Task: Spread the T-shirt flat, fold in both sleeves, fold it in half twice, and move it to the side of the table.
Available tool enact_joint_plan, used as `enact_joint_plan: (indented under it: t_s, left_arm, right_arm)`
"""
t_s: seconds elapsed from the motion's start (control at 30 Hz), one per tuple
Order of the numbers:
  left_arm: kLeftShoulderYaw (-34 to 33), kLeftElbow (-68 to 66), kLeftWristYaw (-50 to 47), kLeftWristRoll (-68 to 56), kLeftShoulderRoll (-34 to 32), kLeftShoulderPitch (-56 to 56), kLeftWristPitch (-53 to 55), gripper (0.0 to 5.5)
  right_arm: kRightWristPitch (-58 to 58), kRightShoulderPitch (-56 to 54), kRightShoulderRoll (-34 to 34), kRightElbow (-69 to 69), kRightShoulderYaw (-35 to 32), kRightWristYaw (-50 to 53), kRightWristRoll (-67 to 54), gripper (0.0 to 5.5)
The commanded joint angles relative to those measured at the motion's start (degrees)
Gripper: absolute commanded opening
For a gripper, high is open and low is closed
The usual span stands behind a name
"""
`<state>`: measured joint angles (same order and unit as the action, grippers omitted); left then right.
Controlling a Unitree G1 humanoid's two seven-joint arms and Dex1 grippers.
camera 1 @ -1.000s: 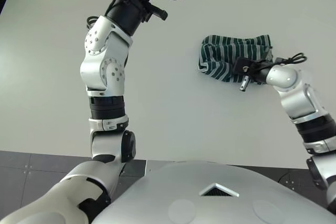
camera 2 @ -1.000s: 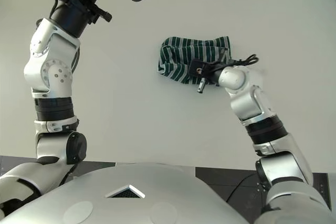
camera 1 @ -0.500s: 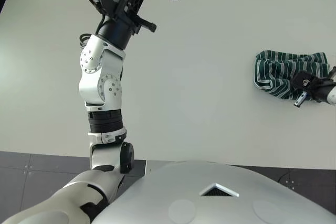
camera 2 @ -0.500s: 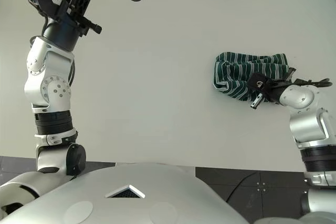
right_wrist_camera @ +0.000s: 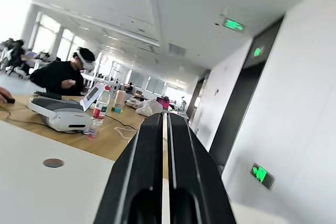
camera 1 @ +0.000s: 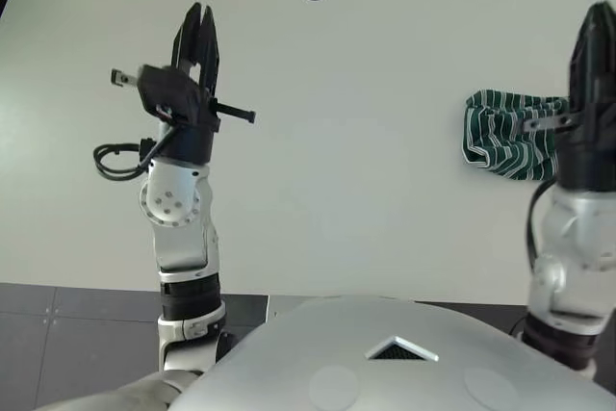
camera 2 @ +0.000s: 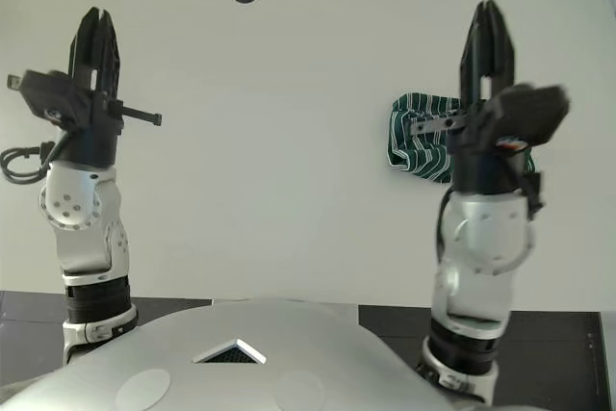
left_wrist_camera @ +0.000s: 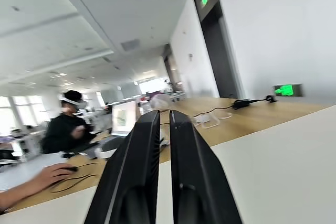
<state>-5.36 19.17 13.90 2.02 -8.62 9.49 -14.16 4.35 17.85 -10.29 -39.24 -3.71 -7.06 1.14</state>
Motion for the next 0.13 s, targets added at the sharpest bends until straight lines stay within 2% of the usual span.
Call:
enact_joint_plan:
  t_s: [0.03, 0.13]
  left_arm:
    - [2.9, -1.8, -2.4, 0.7, 2.6, 3.6, -0.5, 0.36]
    - [4.9, -3.6, -3.3, 0.6, 4.1, 4.2, -0.2, 0.36]
  right_arm:
    - [5.1, 4.2, 4.5, 3.7, 1.7, 3.7, 1.8, 0.15]
    - [7.3, 5.2, 5.6, 6.4, 3.2, 4.8, 3.9, 0.15]
